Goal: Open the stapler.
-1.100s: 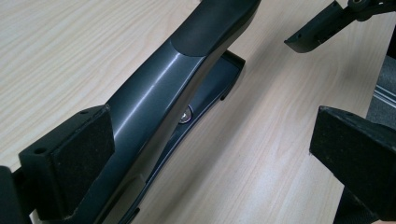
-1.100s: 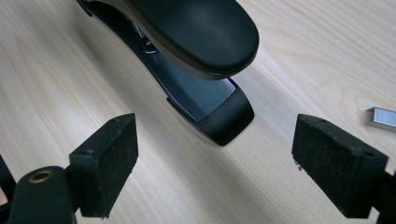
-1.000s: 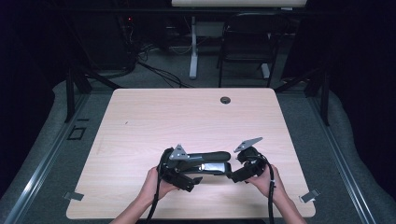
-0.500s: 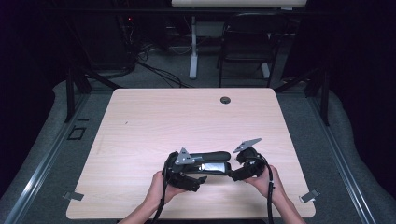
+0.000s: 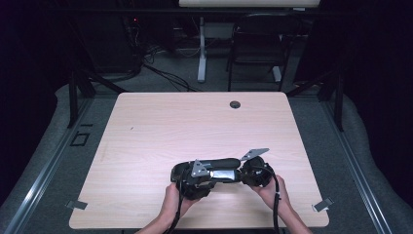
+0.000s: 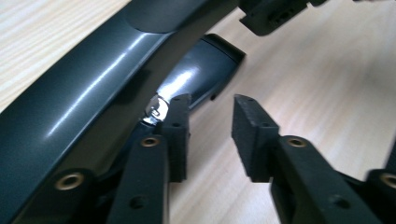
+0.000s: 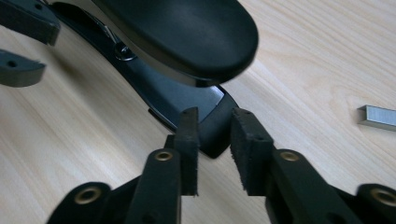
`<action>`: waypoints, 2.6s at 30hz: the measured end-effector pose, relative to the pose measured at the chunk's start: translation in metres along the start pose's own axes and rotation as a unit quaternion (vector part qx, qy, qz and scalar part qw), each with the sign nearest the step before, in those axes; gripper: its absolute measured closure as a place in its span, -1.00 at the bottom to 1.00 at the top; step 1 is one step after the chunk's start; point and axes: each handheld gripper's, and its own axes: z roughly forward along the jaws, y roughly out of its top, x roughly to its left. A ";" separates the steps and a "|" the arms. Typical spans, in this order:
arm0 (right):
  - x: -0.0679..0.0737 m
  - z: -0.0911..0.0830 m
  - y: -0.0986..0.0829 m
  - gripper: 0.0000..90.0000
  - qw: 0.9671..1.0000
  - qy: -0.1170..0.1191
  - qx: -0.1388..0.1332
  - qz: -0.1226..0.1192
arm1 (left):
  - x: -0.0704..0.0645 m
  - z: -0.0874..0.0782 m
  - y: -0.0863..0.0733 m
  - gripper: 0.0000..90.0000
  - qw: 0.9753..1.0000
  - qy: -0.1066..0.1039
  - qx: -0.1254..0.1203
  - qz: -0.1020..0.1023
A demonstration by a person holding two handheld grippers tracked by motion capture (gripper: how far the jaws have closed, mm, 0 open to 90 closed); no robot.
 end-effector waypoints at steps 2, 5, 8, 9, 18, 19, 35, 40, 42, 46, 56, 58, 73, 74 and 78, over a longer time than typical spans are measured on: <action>0.003 0.003 -0.001 0.72 1.000 -0.001 -0.001 0.003 | -0.002 0.002 -0.001 0.66 1.000 0.005 -0.007 -0.004; 0.007 0.011 -0.005 0.80 1.000 -0.009 -0.001 0.007 | -0.006 0.006 -0.001 0.85 1.000 0.012 -0.015 -0.011; 0.008 0.015 -0.008 0.83 1.000 -0.008 -0.004 0.013 | -0.007 0.015 -0.003 1.00 0.999 0.024 -0.015 -0.021; 0.008 0.017 -0.008 0.83 1.000 -0.007 -0.004 0.015 | -0.006 0.017 -0.003 1.00 0.999 0.026 -0.015 -0.024; 0.013 0.024 -0.011 0.86 0.999 -0.020 -0.013 0.024 | 0.000 0.029 -0.004 1.00 0.998 0.039 -0.030 -0.038; 0.012 0.025 -0.012 0.86 0.999 -0.017 -0.019 0.030 | 0.000 0.030 -0.004 1.00 0.998 0.040 -0.033 -0.041; 0.007 0.025 -0.018 0.82 0.998 -0.008 -0.039 0.050 | -0.004 0.041 -0.002 1.00 0.995 0.039 -0.075 -0.046; 0.009 0.026 -0.018 0.86 0.998 -0.010 -0.040 0.043 | -0.001 0.042 -0.001 1.00 0.995 0.035 -0.077 -0.052; 0.009 0.026 -0.017 0.86 0.998 -0.010 -0.038 0.042 | -0.001 0.042 -0.001 1.00 0.995 0.035 -0.075 -0.053; 0.011 0.026 -0.017 0.90 0.999 -0.015 -0.038 0.031 | -0.001 0.042 -0.001 1.00 0.995 0.042 -0.074 -0.052; 0.012 0.026 -0.017 0.91 0.999 -0.016 -0.037 0.021 | -0.003 0.047 0.000 1.00 0.995 0.046 -0.081 -0.045; 0.013 0.026 -0.017 0.93 0.999 -0.017 -0.038 0.018 | -0.003 0.047 -0.001 1.00 0.994 0.045 -0.082 -0.047; 0.016 0.026 -0.015 1.00 0.999 -0.021 -0.032 0.002 | -0.003 0.047 0.000 1.00 0.995 0.044 -0.081 -0.045; 0.015 0.026 -0.016 1.00 0.999 -0.021 -0.034 0.004 | -0.003 0.047 0.000 1.00 0.995 0.044 -0.082 -0.045; 0.015 0.026 -0.016 1.00 0.999 -0.019 -0.035 0.007 | -0.004 0.048 0.000 1.00 0.994 0.049 -0.083 -0.044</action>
